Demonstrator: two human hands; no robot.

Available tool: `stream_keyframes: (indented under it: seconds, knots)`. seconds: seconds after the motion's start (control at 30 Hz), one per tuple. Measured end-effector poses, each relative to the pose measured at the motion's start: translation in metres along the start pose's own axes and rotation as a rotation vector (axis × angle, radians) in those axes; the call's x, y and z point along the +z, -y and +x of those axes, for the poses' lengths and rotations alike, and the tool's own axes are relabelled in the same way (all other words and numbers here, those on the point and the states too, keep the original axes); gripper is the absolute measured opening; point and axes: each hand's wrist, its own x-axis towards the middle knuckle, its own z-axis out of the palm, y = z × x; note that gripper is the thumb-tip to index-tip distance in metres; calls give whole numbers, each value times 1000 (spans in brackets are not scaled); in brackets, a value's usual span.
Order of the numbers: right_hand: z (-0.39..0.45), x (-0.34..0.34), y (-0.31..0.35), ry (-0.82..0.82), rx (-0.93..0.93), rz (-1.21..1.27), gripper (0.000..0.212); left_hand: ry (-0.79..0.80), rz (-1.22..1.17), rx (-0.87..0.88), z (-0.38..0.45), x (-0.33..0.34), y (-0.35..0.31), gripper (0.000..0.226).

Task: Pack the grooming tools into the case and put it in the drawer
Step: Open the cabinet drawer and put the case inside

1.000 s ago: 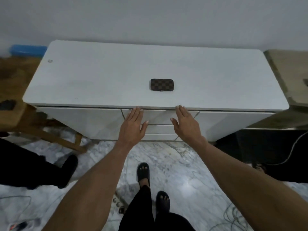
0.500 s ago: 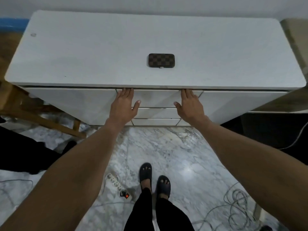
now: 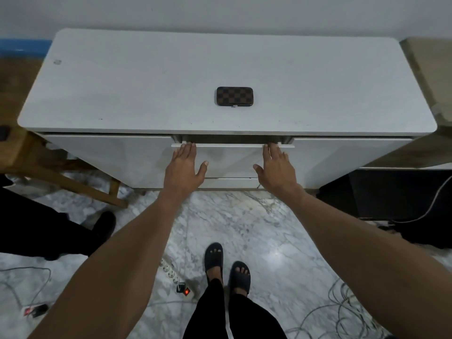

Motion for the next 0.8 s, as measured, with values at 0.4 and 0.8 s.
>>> stream_keyframes:
  seconds: [0.4,0.8]
  knots:
    - [-65,10,1,-61,-51,2,63,-26,76,-9,-71,12,-12,76]
    - [-54,-19,4,-95,-26,98,47,-161,58,41,-51,-9,-12,61]
